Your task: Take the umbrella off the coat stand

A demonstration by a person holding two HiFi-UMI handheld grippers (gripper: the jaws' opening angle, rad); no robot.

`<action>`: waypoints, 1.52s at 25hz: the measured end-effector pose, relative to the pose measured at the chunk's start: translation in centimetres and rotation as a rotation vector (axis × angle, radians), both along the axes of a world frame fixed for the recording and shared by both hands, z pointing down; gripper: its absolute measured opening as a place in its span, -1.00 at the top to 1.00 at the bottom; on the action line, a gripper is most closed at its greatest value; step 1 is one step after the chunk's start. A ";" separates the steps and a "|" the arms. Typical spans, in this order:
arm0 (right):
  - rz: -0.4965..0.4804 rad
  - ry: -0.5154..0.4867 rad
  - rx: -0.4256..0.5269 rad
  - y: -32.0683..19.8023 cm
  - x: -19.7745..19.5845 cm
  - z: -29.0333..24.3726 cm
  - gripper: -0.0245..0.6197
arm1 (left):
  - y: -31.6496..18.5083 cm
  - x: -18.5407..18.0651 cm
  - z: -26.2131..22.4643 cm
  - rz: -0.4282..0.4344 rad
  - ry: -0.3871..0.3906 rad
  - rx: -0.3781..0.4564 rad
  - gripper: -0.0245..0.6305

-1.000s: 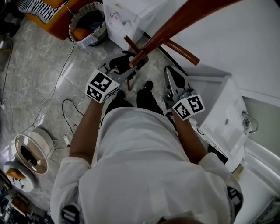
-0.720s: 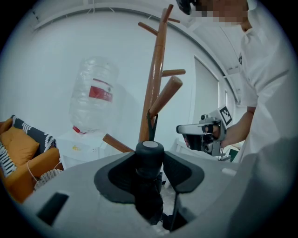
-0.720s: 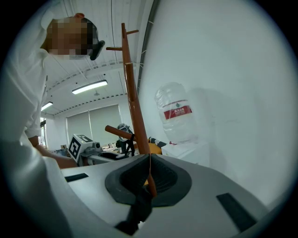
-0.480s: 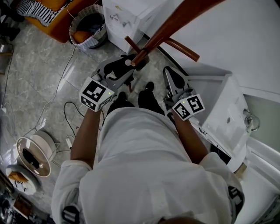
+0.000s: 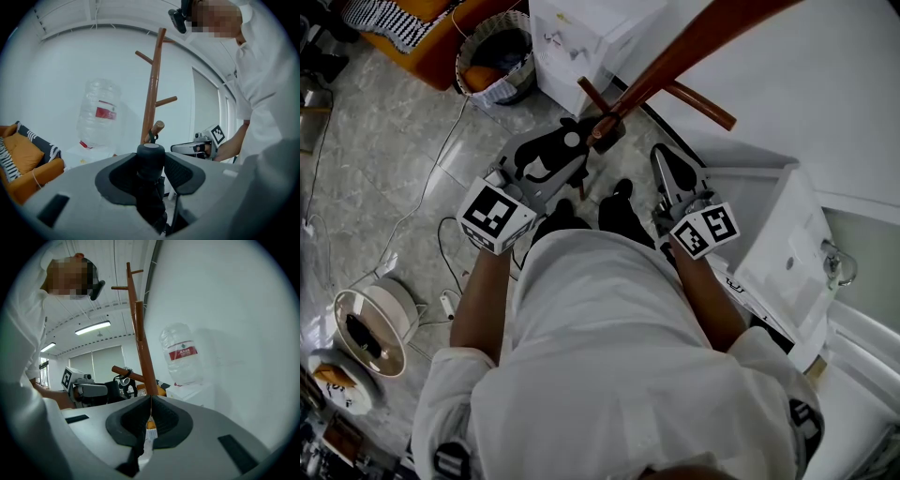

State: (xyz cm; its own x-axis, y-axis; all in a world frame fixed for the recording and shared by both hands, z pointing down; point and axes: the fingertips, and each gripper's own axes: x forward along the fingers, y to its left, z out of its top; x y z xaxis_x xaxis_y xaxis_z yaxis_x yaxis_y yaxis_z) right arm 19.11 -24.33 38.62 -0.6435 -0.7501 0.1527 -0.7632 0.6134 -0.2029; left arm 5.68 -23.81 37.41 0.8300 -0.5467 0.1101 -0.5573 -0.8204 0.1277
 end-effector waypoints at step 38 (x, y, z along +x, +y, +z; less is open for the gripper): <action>0.028 0.094 0.048 2.5 0.8 0.7 0.87 | 4.2 -3.8 4.7 -0.167 0.039 -0.022 0.34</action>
